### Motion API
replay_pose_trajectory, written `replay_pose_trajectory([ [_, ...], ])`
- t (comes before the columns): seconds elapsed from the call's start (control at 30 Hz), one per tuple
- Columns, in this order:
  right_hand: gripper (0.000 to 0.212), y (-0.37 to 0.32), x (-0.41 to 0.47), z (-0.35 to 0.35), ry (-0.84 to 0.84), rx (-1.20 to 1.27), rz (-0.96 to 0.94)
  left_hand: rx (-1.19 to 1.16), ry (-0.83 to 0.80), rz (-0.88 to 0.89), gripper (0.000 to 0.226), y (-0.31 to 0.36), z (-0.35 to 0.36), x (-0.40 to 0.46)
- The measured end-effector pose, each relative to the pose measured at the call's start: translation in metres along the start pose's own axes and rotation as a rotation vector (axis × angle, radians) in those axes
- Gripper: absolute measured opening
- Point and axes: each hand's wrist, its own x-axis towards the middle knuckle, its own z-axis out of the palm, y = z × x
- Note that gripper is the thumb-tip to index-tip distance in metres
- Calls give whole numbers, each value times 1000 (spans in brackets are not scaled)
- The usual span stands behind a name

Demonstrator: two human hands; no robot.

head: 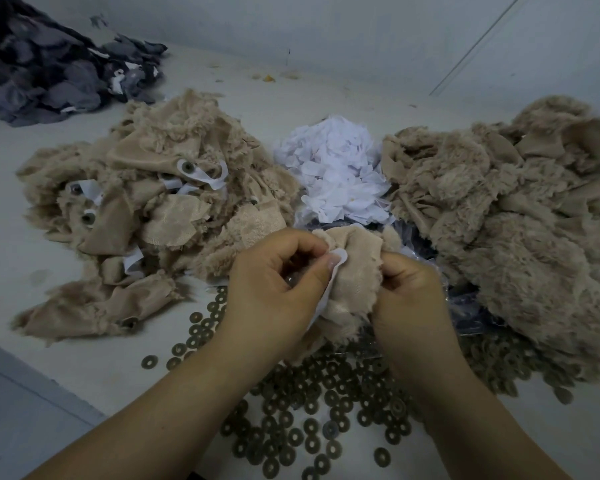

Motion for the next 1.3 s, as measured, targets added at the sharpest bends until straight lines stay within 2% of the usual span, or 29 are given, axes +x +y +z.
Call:
replay_pose_trajectory([
  [0.07, 16, 2, 0, 0, 28, 31, 13, 25, 10, 6, 9, 0, 0, 1],
  [0.2, 72, -3, -1, 2, 9, 215, 95, 58, 27, 14, 12, -2, 0, 0],
  [0.27, 92, -4, -1, 2, -15, 147, 99, 76, 26, 23, 13, -3, 0, 0],
  [0.3, 88, -5, -2, 2, -21, 85, 72, 93, 16, 42, 13, -3, 1, -1],
  [0.33, 74, -4, -2, 1, -16, 53, 50, 108, 1, 67, 12, -3, 2, -1],
  [0.4, 46, -2, -1, 2, -6, 114, 96, 107, -20, 93, 12, -4, 3, -1],
  [0.43, 41, -1, -1, 2, -3, 174, 138, 85, -24, 77, 12, -4, 3, -1],
  [0.57, 44, -2, 0, 1, 0, 243, 191, -66, -54, -41, 8, -5, -1, 0],
  [0.7, 28, 1, 1, 3, 14, 224, 173, -159, -69, -93, 11, -3, -3, 0],
  [0.9, 39, 0, 0, 4, 99, 37, 137, -125, -70, -130, 4, -5, -2, -2],
  [1.1, 32, 0, -2, 5, 89, -100, 65, -116, -22, -150, 13, -6, -1, 0],
  [1.3, 51, -7, -5, 9, 71, -131, 28, -151, 13, -159, 13, -5, 0, 1],
])
